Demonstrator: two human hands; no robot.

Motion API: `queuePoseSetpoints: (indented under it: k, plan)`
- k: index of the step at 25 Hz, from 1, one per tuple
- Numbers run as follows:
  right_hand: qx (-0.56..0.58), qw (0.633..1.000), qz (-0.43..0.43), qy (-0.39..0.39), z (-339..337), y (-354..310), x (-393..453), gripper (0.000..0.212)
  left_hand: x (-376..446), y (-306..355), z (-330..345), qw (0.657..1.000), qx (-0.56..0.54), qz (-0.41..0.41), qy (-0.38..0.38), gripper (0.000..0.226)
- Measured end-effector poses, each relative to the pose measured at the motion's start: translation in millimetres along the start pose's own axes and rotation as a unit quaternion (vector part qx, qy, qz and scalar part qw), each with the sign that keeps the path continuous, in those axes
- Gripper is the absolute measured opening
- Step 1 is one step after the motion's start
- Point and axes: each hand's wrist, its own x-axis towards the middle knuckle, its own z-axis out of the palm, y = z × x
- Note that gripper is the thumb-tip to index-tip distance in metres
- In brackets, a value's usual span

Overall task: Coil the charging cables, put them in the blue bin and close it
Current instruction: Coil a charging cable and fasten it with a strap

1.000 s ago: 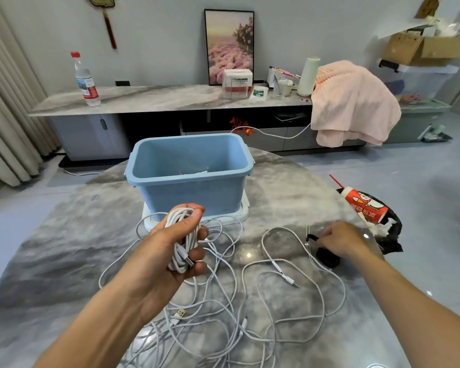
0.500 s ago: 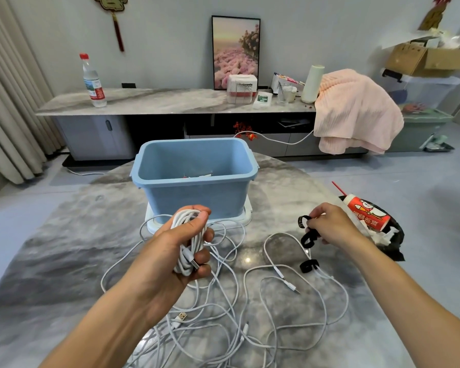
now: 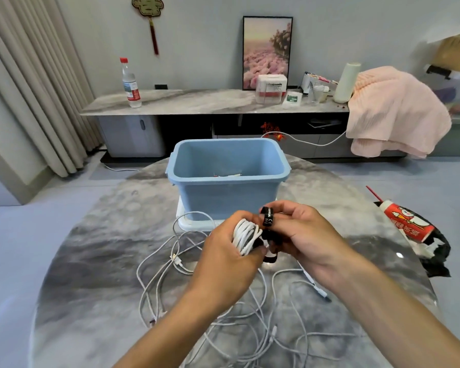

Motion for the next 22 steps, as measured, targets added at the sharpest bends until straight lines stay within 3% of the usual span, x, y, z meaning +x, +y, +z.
queuePoseSetpoints:
  k: [2,5,7,8,10,11,12,13,15,16,18,22]
  plan:
    - [0.002,1.000,-0.005,0.016,0.8,0.5,-0.4,0.014,1.2,0.4,-2.7,1.000,-0.024,-0.001,0.018,0.038]
    - [0.013,0.992,-0.027,0.119,-13.0,-1.1,9.1,0.019,2.6,7.2,-5.7,0.993,-0.104,-0.046,0.037,0.035]
    - [-0.101,0.973,-0.033,0.205,-38.6,2.4,19.6,0.017,2.4,8.9,-7.1,0.986,-0.142,-0.077,0.047,0.035]
    - [-0.242,0.943,-0.024,0.226,-54.8,7.8,24.3,0.014,1.0,9.3,-7.6,0.984,-0.150,-0.089,0.048,0.035]
    - [-0.531,0.829,0.061,0.166,-76.2,21.8,25.4,0.026,-1.0,11.4,-8.1,0.979,-0.167,-0.109,0.047,0.036]
    - [-0.591,0.791,0.074,0.142,-77.2,26.1,24.1,0.036,-1.0,12.7,-9.1,0.977,-0.175,-0.116,0.045,0.038]
    - [-0.585,0.799,0.041,0.134,-74.2,26.1,22.7,0.039,0.0,12.8,-10.4,0.974,-0.185,-0.124,0.045,0.039]
    - [-0.530,0.839,-0.029,0.117,-66.8,21.2,19.4,0.036,1.2,13.5,-11.2,0.970,-0.198,-0.134,0.045,0.041]
    - [-0.316,0.930,-0.187,0.025,-40.9,5.6,8.8,0.032,2.6,15.4,-12.6,0.962,-0.220,-0.154,0.042,0.043]
    - [-0.235,0.944,-0.229,-0.032,-26.3,-2.6,2.2,0.031,2.4,16.2,-13.7,0.960,-0.228,-0.160,0.038,0.044]
    - [-0.209,0.930,-0.288,-0.087,-6.2,-10.3,-5.2,0.030,1.6,16.2,-14.6,0.954,-0.246,-0.168,0.027,0.046]
    - [-0.220,0.913,-0.342,-0.031,6.8,-5.9,-8.2,0.015,-1.0,17.2,-16.0,0.951,-0.263,-0.160,-0.013,0.039]
